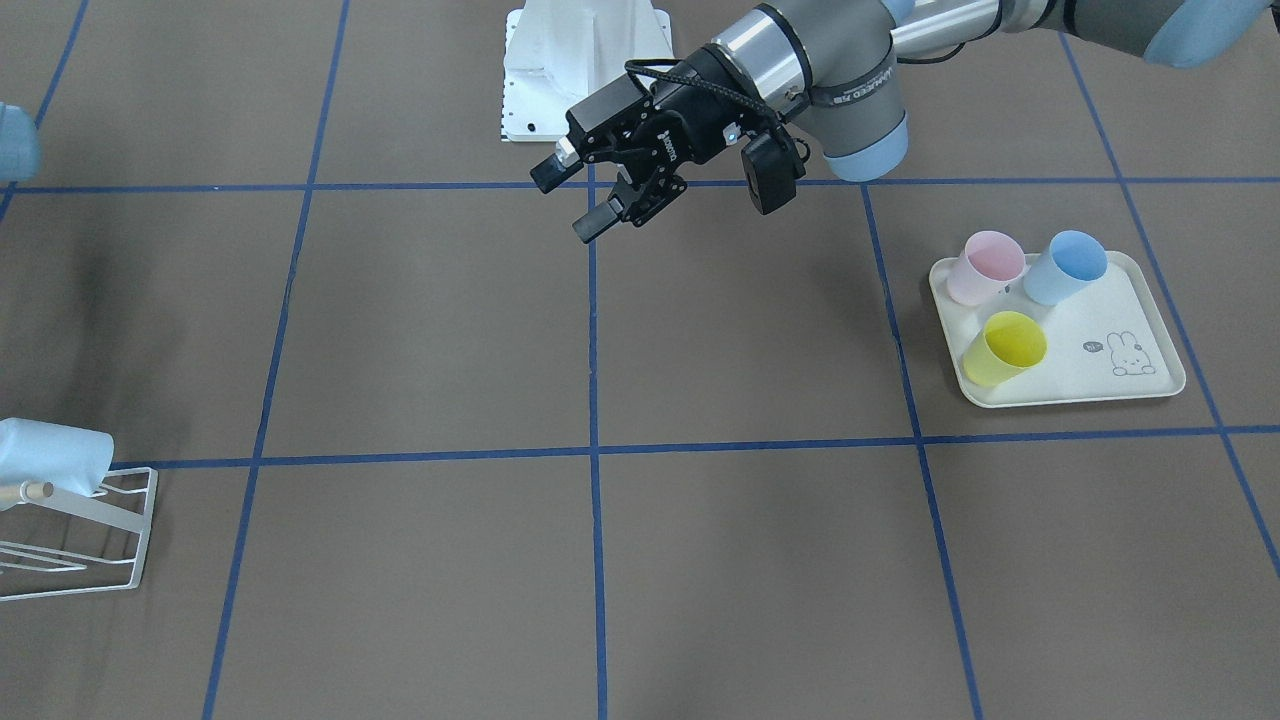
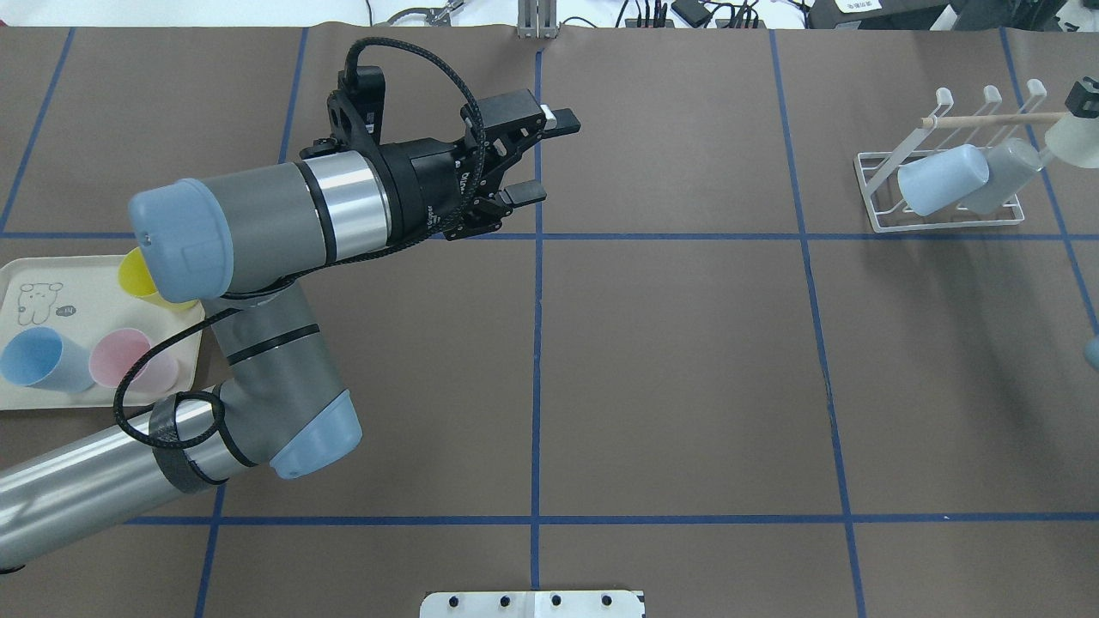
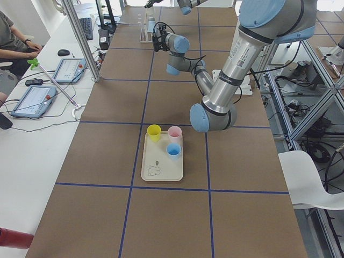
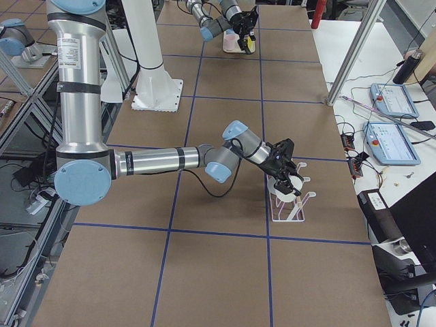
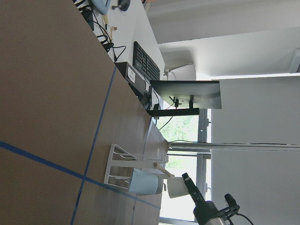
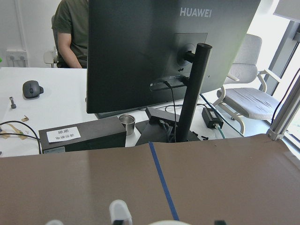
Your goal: Transfer IKEA cup to right arm and place on rack
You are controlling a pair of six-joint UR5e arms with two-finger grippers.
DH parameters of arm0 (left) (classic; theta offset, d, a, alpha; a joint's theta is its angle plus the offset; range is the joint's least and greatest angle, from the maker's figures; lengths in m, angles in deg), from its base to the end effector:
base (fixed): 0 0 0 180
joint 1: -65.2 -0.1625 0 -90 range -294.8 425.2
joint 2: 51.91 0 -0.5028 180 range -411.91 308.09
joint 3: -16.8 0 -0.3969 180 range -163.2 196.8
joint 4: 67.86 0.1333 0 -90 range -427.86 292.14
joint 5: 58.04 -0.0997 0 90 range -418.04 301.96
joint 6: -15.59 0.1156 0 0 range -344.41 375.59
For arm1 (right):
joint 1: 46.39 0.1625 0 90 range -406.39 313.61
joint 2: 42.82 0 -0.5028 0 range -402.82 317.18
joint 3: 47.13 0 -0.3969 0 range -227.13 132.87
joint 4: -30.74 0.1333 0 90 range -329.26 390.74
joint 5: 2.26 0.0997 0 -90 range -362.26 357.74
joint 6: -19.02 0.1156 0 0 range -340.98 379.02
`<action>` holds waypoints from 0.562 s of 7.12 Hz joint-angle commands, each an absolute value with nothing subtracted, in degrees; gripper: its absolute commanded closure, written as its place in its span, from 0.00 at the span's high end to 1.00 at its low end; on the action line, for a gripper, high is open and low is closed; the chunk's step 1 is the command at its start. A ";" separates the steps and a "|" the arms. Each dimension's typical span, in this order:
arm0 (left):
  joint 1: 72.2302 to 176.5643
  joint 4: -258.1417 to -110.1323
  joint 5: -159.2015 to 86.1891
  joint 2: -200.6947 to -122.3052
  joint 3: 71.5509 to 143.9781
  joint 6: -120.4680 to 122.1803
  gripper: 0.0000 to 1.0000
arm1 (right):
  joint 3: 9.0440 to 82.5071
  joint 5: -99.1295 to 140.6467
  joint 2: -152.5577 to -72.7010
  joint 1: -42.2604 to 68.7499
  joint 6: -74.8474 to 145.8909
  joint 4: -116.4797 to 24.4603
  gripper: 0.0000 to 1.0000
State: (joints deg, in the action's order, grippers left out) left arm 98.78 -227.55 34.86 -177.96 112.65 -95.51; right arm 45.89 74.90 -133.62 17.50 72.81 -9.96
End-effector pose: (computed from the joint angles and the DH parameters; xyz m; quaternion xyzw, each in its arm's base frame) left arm 0.4810 -0.4723 0.1688 0.0757 0.8234 -0.2395 0.5088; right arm -0.0948 -0.5547 0.6420 0.3957 -0.2001 0.2613 0.8574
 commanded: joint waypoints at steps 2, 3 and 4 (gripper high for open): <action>98.69 -227.55 34.86 -178.03 112.77 -95.51 0.99 | 45.59 75.08 -133.96 17.51 72.90 -9.87 0.00; 98.77 -227.55 34.86 -178.03 112.77 -95.51 0.99 | 45.51 75.08 -134.05 17.51 72.98 -9.96 0.00; 98.78 -227.47 34.86 -178.03 112.77 -95.51 0.99 | 45.59 75.08 -134.23 17.51 73.42 -9.87 0.00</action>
State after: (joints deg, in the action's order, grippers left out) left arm 98.74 -227.53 34.86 -178.03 112.76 -95.51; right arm 45.58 75.08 -134.07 17.51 73.07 -9.91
